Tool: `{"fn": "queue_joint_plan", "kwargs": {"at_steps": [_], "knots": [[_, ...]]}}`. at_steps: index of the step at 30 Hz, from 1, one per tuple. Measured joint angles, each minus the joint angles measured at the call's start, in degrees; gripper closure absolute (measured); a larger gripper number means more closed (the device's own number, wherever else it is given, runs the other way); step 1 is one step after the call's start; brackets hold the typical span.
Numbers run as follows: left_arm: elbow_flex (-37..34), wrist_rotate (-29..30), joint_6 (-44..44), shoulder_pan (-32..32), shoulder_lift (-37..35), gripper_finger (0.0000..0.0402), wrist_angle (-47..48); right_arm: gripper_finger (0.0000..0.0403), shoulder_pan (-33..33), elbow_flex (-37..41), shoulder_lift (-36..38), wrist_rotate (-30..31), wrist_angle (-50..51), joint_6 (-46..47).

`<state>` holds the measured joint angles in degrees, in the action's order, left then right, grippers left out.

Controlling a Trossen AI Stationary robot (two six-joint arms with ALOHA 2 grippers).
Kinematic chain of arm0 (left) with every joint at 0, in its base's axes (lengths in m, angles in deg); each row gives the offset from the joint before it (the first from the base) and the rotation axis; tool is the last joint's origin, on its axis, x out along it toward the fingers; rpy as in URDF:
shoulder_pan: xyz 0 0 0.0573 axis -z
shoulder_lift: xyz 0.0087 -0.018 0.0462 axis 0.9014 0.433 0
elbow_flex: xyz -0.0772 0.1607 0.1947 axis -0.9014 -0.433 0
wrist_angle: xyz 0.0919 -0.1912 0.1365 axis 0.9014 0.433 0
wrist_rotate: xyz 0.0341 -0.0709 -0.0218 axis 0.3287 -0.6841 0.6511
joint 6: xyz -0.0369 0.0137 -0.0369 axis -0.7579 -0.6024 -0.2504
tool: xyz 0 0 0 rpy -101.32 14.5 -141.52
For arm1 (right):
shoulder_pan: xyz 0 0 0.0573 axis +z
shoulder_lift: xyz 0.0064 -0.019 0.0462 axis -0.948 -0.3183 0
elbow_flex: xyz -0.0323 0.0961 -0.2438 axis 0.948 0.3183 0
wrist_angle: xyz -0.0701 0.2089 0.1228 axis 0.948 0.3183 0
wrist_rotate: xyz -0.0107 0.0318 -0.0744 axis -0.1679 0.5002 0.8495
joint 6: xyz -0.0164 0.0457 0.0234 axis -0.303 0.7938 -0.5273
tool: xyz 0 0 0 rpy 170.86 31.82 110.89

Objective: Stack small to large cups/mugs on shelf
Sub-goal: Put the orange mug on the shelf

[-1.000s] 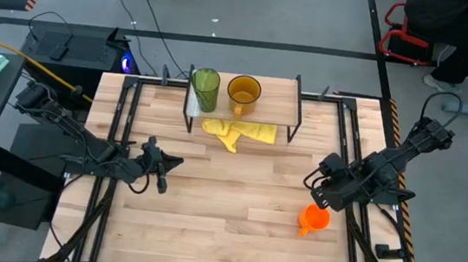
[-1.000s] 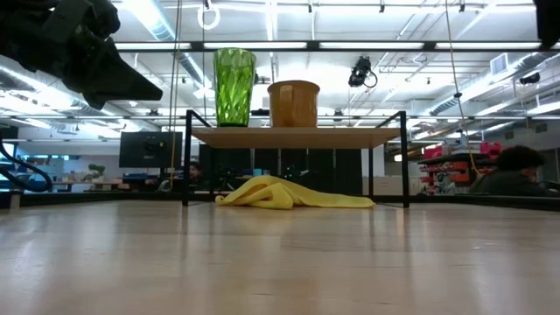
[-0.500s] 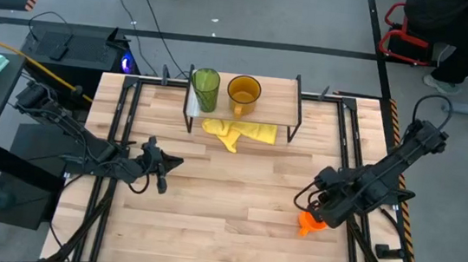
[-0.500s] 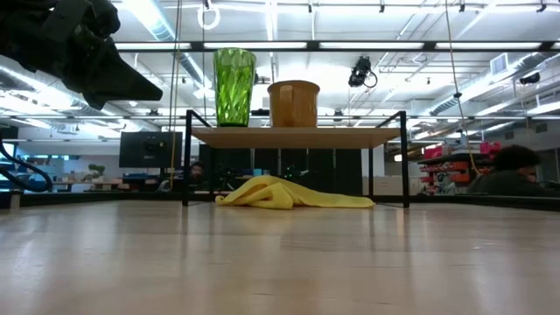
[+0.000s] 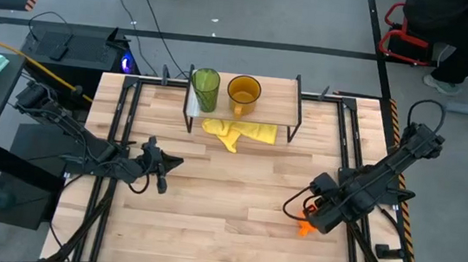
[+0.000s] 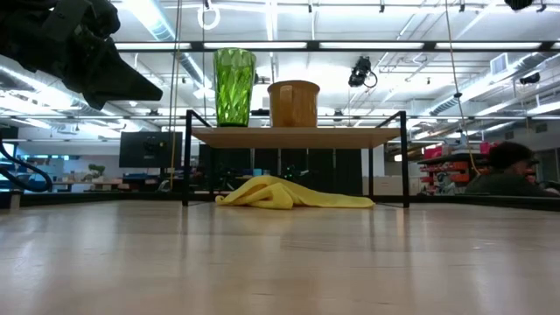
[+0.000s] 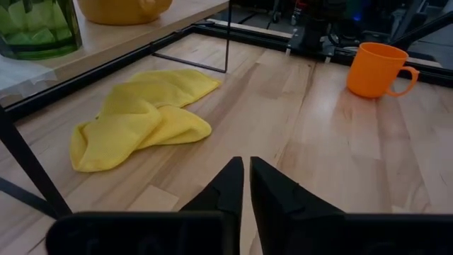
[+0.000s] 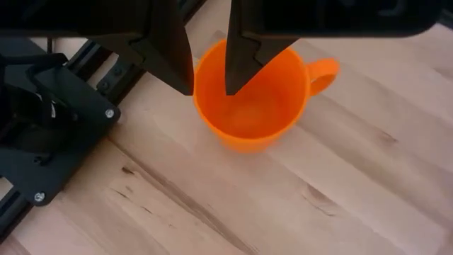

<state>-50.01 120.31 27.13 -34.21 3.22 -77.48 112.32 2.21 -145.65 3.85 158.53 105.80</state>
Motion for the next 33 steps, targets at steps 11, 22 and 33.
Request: {"fn": "queue_joint_plan", "kwargs": {"at_steps": [11,22,33], "knots": [[0.00,-0.02,0.02,0.00,0.00,0.0378,0.00,0.0314,5.43,10.80,3.54,-1.30,-11.49,7.05],[0.00,0.00,0.02,0.00,0.00,0.0365,0.00,0.0314,6.30,14.57,3.68,-1.26,-13.32,9.82],[0.00,0.03,0.02,-0.02,0.00,0.0378,0.00,0.0314,6.27,17.83,3.75,-1.69,-14.22,11.29]]}}
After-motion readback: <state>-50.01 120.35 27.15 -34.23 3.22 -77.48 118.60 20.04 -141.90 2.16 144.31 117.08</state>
